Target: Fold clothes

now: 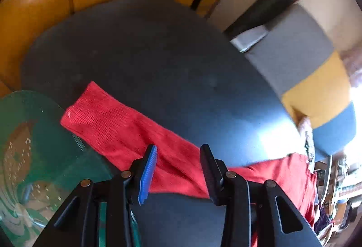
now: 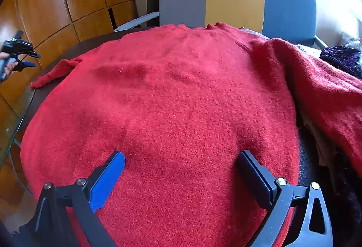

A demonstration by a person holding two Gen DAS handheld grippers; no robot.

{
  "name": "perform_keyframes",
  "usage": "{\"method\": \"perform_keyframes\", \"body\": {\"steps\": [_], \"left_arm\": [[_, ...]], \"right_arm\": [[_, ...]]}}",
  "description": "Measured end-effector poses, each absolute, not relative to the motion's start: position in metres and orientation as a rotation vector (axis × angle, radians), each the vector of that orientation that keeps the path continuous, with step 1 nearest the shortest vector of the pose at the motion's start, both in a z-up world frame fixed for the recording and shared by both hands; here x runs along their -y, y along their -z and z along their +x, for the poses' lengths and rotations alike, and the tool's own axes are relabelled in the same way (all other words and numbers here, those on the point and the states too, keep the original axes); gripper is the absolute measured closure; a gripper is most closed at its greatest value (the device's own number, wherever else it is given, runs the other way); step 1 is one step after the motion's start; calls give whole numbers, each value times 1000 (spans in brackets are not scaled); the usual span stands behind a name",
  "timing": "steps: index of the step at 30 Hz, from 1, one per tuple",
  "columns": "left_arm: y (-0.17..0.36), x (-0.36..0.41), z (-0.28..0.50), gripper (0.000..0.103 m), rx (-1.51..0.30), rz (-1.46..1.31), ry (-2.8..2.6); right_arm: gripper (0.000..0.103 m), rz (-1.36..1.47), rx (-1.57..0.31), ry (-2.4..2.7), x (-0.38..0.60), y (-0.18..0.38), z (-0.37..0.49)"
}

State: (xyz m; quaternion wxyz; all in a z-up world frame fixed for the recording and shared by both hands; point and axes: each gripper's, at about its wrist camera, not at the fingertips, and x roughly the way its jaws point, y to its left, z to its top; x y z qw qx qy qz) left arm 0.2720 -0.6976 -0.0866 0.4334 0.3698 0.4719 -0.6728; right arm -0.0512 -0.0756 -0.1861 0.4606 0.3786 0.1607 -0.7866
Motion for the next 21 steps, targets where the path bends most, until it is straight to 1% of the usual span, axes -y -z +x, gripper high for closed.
{"method": "perform_keyframes", "body": {"steps": [9,12,17,18,19,21], "left_arm": [[125,754,268,62,-1238,1049,1498],[135,758,262,58,-1259,1068,1469],[150,766,251,57,-1281,1144,1413],[152,767,248,56,-1274,1159,1405],[152,767,246,52,-1280,1163,1404],[152,765,243,52,-1262,1177,1405]], "right_arm": [[0,943,-377,1922,76,187,-54],[0,946,-373,1920,75,187,-55],[0,948,-370,1918,74,186,-55],[0,949,-369,1918,74,186,-55],[0,949,-369,1918,74,186,-55],[0,948,-368,1918,74,186,-55]]}}
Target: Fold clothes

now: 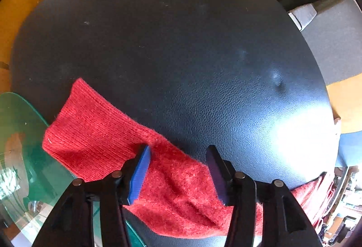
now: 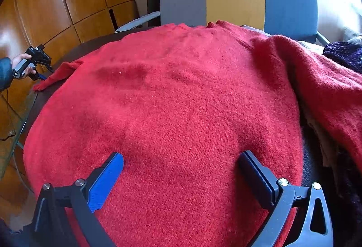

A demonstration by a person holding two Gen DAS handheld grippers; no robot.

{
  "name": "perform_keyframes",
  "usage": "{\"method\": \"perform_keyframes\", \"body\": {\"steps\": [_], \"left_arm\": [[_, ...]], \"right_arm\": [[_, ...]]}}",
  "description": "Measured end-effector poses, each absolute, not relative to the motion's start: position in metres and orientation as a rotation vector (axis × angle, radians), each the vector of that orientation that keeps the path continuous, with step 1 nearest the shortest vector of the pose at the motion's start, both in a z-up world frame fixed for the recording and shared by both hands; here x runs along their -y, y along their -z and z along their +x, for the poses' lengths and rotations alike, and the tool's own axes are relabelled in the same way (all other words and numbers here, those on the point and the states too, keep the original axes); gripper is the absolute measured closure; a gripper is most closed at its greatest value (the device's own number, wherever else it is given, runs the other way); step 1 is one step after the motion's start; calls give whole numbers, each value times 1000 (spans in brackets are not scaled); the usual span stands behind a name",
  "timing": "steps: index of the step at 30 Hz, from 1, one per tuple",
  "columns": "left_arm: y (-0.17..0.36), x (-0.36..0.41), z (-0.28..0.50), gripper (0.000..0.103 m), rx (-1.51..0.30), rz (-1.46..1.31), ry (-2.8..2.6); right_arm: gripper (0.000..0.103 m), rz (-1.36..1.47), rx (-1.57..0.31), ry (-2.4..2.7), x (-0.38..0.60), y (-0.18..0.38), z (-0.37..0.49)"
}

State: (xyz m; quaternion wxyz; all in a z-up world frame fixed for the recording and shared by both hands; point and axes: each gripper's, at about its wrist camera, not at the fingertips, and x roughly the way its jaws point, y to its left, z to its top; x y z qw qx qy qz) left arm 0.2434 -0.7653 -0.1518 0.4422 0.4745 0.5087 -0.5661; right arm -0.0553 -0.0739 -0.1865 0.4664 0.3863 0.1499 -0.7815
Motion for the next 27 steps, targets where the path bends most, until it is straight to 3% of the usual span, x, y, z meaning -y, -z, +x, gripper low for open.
{"method": "perform_keyframes", "body": {"steps": [1,5,9,18,22,27], "left_arm": [[151,763,240,54,-1230,1196,1412],[145,751,238,92,-1091,1209,1402],[120,731,252,94,-1114,1004,1541],[-3,610,278,94,-827,447,2162],[-5,564,289,94,-776,478,2257],[35,540,295,94,-828,563,2215]], "right_arm": [[0,948,-365,1918,74,187,-55],[0,946,-359,1916,73,187,-56],[0,943,-355,1915,73,187,-56],[0,938,-353,1915,73,186,-56],[0,935,-346,1914,72,185,-56],[0,934,-333,1908,70,185,-58]]}}
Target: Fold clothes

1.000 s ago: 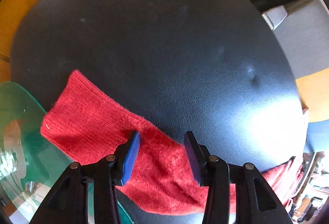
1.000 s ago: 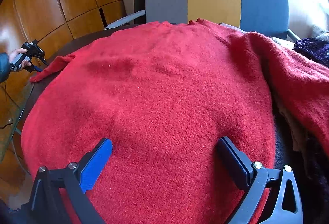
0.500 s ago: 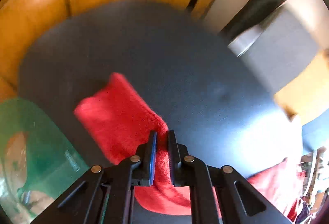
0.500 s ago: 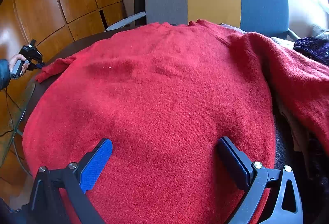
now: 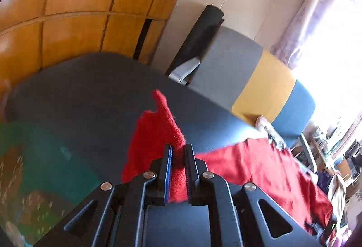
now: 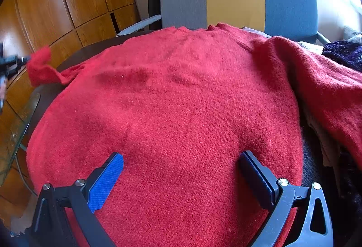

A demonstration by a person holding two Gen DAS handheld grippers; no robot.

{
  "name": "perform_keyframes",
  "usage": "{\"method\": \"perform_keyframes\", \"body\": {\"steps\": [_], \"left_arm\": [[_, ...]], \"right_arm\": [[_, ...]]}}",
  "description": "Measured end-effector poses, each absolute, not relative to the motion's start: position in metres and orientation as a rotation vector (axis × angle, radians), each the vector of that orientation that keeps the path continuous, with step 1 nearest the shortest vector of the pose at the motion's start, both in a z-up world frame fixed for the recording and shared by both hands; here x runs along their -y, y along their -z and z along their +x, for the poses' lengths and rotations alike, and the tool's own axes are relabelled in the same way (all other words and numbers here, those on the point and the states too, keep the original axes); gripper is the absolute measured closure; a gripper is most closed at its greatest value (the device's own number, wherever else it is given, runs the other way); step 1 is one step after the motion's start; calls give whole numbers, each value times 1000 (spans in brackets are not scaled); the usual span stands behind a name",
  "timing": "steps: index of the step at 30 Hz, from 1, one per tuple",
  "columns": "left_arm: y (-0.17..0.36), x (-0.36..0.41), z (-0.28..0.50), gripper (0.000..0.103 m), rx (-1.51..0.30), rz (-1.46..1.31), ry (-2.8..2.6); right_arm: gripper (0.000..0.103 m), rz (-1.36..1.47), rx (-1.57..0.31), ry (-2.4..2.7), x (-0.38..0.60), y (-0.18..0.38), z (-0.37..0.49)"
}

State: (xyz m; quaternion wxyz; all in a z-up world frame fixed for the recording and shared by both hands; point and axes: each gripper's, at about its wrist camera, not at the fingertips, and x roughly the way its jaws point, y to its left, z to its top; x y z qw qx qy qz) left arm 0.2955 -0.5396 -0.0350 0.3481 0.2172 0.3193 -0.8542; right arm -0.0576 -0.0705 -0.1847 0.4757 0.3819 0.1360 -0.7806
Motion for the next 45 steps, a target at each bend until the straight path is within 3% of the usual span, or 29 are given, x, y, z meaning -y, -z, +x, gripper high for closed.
{"method": "perform_keyframes", "body": {"steps": [7,16,20,25,32,38,45], "left_arm": [[73,519,336,93,-861,718,2122],[97,537,403,80,-1230,570,1954],[116,548,442,65,-1512,494,1826],[136,565,450,65,-1833,290,1703],[102,591,379,62,-1700,606,1740],[86,612,324,61,-1634,598,1819],[112,579,246,62,-1513,937,1962]], "right_arm": [[0,933,-301,1897,68,184,-60],[0,932,-271,1885,63,183,-63],[0,931,-262,1882,61,182,-64],[0,931,-266,1883,63,183,-63],[0,932,-261,1880,63,183,-64],[0,932,-273,1883,65,183,-63],[0,931,-295,1888,67,184,-63]]}}
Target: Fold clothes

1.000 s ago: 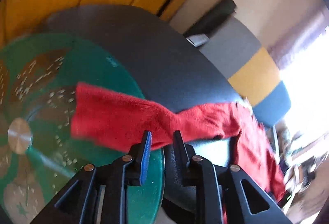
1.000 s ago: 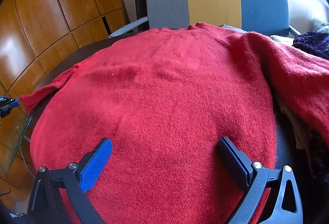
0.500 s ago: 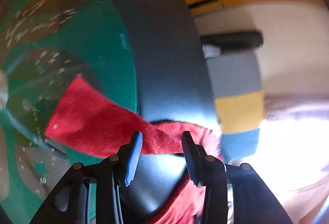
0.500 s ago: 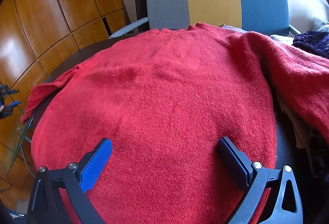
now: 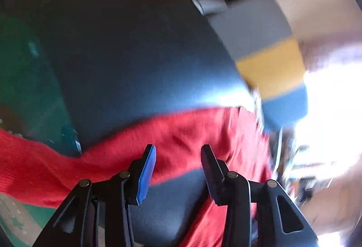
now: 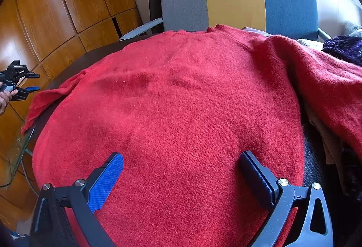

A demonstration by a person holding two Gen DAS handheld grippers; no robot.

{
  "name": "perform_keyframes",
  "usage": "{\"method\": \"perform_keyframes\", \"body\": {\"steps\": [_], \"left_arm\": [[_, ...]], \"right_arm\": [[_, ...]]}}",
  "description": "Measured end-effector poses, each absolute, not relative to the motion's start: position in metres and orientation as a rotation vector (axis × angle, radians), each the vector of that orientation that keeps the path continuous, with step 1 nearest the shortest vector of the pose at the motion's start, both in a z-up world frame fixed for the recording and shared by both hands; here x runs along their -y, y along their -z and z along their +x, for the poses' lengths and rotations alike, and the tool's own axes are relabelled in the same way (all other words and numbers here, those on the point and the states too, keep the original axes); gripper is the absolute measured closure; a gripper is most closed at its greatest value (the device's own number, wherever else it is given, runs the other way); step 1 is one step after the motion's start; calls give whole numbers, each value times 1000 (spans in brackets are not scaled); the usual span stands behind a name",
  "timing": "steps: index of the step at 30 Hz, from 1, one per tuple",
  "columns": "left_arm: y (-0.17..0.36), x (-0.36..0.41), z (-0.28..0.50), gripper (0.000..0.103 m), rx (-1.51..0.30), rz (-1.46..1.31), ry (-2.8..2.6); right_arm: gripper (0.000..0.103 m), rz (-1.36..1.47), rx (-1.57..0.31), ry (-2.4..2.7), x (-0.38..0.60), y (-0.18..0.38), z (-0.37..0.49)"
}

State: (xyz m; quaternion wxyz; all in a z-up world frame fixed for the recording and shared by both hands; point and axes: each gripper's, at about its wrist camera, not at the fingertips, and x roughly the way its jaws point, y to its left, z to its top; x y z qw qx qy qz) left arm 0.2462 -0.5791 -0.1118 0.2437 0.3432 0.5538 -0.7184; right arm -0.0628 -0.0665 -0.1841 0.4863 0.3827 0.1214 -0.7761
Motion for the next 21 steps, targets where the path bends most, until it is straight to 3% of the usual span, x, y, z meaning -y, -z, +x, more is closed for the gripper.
{"method": "perform_keyframes", "body": {"steps": [7,15,21], "left_arm": [[153,505,218,62,-1344,1234,2000],[165,438,256,62,-1310,1078,2026],[158,418,305,61,-1414,885,1982]], "right_arm": [[0,929,-309,1892,67,184,-60],[0,930,-279,1882,64,184,-62],[0,931,-248,1871,61,183,-64]]}}
